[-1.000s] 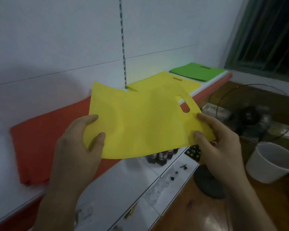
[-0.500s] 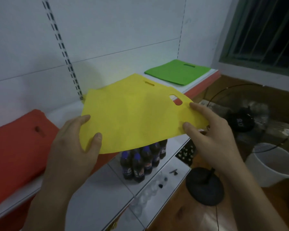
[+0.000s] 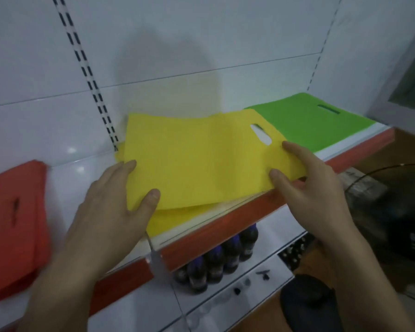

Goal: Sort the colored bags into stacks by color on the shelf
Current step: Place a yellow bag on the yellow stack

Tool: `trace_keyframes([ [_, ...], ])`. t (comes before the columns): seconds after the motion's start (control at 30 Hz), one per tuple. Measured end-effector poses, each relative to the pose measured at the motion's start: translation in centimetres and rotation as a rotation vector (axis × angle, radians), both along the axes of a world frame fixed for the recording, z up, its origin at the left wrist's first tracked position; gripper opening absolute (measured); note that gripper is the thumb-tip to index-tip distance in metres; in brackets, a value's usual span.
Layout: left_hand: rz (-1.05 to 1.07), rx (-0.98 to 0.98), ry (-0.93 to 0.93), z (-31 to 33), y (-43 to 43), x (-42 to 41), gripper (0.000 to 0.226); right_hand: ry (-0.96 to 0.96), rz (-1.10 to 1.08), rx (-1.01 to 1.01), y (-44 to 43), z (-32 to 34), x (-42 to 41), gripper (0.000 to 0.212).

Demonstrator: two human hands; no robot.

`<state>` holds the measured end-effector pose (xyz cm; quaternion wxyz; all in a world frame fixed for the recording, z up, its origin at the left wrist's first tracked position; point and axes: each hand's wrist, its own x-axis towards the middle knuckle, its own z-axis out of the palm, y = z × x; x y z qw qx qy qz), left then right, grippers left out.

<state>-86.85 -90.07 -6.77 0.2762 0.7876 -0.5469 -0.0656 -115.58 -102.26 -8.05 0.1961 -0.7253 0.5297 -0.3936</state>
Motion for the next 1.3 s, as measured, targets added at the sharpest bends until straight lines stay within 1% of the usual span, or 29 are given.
trace_keyframes([
  [0.13, 0.028, 0.098, -0.054, -0.9, -0.9, -0.4, 0.091, 0.033, 0.071, -0.023, -3.9, 0.2, 0.9, 0.058],
  [0.27, 0.134, 0.149, -0.119, -1.6, -1.5, -1.5, 0.1, 0.134, 0.142, -0.003, -7.5, -0.1, 1.8, 0.059],
  [0.37, 0.228, 0.208, -0.168, -2.0, -2.0, -2.3, 0.1, 0.237, 0.202, 0.01, -9.1, -0.7, 1.7, 0.061],
  [0.47, 0.267, 0.244, -0.185, -2.2, -2.5, -3.0, 0.096, 0.354, 0.274, 0.036, -10.3, -1.0, 1.1, 0.062],
  [0.57, 0.299, 0.203, -0.162, -2.2, -2.4, -3.5, 0.089, 0.379, 0.337, 0.046, -11.0, -0.9, 0.4, 0.06],
  [0.73, 0.346, 0.147, -0.116, -1.9, -2.0, -4.7, 0.079, 0.496, 0.457, 0.043, -12.4, 0.2, 0.4, 0.057],
  [0.83, 0.36, 0.116, -0.133, -1.3, -1.5, -5.1, 0.08, 0.472, 0.507, -0.01, -12.5, 1.8, 1.6, 0.058],
  [0.93, 0.439, 0.045, -0.189, 0.1, 1.1, -4.8, 0.072, 0.403, 0.625, -0.044, -10.5, 3.2, 4.4, 0.054],
  [1.03, 0.564, -0.011, -0.263, 1.6, 5.6, -3.9, 0.06, 0.406, 0.785, -0.106, -7.0, 3.5, 8.4, 0.055],
  [1.1, 0.658, -0.034, -0.265, 1.9, 9.5, -3.2, 0.055, 0.405, 0.902, -0.135, -3.8, 3.3, 11.2, 0.057],
  [1.2, 0.794, -0.026, -0.254, 1.8, 16.7, -2.4, 0.057, 0.389, 1.063, -0.173, 2.1, 2.8, 15.6, 0.057],
  [1.3, 0.895, -0.005, -0.269, 1.8, 24.8, -1.3, 0.063, 0.34, 1.187, -0.213, 9.8, 2.7, 20.5, 0.059],
])
